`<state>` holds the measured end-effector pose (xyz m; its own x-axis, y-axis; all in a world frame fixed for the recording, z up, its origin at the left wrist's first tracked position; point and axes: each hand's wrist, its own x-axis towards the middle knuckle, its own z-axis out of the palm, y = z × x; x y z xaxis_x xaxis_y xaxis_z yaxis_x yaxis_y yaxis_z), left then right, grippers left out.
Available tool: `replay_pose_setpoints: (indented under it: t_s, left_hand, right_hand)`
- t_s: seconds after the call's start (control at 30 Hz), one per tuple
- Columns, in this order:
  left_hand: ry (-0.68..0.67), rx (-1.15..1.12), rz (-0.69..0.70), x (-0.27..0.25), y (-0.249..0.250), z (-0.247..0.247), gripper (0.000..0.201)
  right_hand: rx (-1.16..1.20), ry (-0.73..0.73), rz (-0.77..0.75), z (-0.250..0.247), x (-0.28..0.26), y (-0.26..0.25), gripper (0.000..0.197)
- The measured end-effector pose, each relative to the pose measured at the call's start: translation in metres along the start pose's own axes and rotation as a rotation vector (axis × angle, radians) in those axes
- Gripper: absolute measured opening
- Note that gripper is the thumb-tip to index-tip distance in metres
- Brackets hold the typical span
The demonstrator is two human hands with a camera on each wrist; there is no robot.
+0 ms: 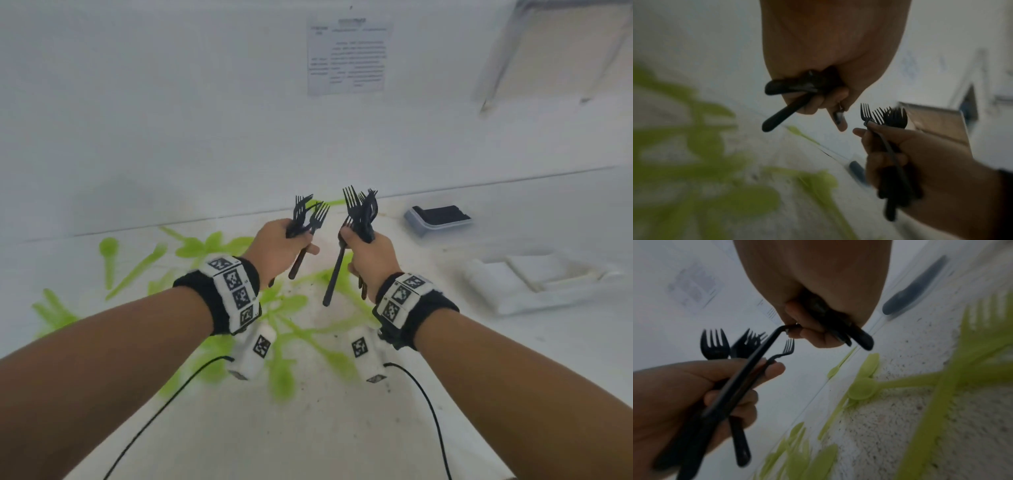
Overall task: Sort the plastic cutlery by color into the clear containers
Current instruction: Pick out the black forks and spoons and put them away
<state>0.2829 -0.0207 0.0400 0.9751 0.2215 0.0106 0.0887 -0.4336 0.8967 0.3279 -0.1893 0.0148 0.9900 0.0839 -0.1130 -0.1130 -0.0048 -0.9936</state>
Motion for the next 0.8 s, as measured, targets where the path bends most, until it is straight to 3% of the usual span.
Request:
replay_pose_setpoints:
  t_s: [0.1, 0.23, 0.4, 0.53, 0.63, 0.8]
  left_hand:
    - [-0.028, -0.213, -0.138, -0.011, 0.001, 0.028, 0.017]
    - [-0.049, -0.272, -0.169, -0.026, 0.001, 0.053, 0.015]
    - [-0.082, -0.259, -0.168, -0.046, 0.002, 0.058, 0.014]
    - [0.044, -0.209, -0.225, -0.049, -0.002, 0.046, 0.01]
    - [0.055, -0.224, -0.268, -0.044, -0.006, 0.035, 0.021]
    - [0.036, -0.108, -0.183, -0.042, -0.009, 0.027, 0.017]
  right_hand:
    - [0.151, -0.012, 0.036, -0.011, 0.006, 0.002, 0.018]
    - [0.219, -0.113, 0.093, -0.017, 0.005, 0.006, 0.015]
    - [0.15, -0.135, 0.149, -0.022, 0.008, 0.017, 0.012]
    - [0.235, -0.033, 0.189, -0.028, 0.011, 0.019, 0.011]
    - [0.218, -0.037, 0.167, -0.026, 0.006, 0.018, 0.013]
    - [0.283, -0.106, 0.138, -0.003, -0.015, 0.01, 0.018]
